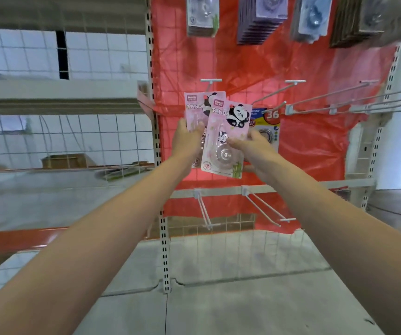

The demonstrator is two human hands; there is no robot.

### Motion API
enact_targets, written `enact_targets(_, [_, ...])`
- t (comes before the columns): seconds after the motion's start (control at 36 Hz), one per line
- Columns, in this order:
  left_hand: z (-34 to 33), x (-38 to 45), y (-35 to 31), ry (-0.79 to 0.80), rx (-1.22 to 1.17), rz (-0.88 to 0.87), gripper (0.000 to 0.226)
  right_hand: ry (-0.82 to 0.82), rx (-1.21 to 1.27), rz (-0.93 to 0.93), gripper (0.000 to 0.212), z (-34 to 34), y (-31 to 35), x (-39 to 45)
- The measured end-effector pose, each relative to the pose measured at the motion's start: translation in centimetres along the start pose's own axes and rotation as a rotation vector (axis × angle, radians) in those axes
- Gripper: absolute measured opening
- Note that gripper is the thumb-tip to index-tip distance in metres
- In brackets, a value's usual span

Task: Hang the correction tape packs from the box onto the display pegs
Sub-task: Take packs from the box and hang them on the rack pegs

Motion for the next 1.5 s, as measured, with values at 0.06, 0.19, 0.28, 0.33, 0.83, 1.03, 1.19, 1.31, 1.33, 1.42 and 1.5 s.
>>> enact_targets(0.06, [0.0,0.2,0.1,0.001,0.021,-0.005,0.033,-0.002,0.008,-0.009,0.044,0.0,-0.4,0.1])
enact_targets(0.19, [0.1,0.1,-0.2,0.017,0.078,-0.035,0.029,-0.008,0.045,-0.045,0.041,-0.1,-1.2,0.4])
enact_targets(0.28, [0.1,0.1,-0.3,0.032,0.101,-0.070,0.025,-0.010,0.057,-0.062,0.041,-0.1,-1.5,0.5])
enact_targets(0.33, [-0.2,0.1,0.0,0.055,0.095,-0.078,0.019,-0.013,0.066,-0.081,0.038,0.0,-1.9,0.5])
enact_targets(0.83, [-0.9,0.2,1.3,-0.043,0.087,-0.106,0.035,-0.025,-0.020,-0.044,0.038,0.4,-1.8,1.2])
enact_targets(1.03, [-1.1,2.7,4.3,0.004,0.137,0.021,0.040,-0.087,-0.100,-0.050,0.029,-0.2,-2.6,2.1])
enact_targets(1.19, [-1.0,5.9,6.3,0.024,0.415,0.109,0.047,-0.173,-0.179,-0.035,0.044,-0.2,-3.6,2.7])
enact_targets(1.31, [-1.1,7.0,6.8,0.039,0.528,0.143,0.045,-0.161,-0.196,-0.043,0.046,-0.3,-3.8,2.7])
enact_targets(1.33, [-1.3,7.0,6.9,0.059,0.550,0.147,0.043,-0.164,-0.198,-0.039,0.044,-0.2,-3.7,2.7])
enact_targets(1.42, [-1.6,5.8,8.4,0.133,0.618,0.184,0.039,-0.165,-0.192,-0.032,0.042,0.1,-3.4,2.5])
enact_targets(1.5, [-1.3,3.9,11.0,0.195,0.595,0.277,0.027,-0.167,-0.155,-0.040,0.044,0.3,-3.2,2.2])
Point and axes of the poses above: each hand's wrist, its own x-axis towards the middle knuckle, its own z-axis out of the back of the hand, y = z × x, the point moved 9 cm from there along x, towards the middle knuckle, and after that the axes turned 3 degrees about x, right-handed, at the moved point
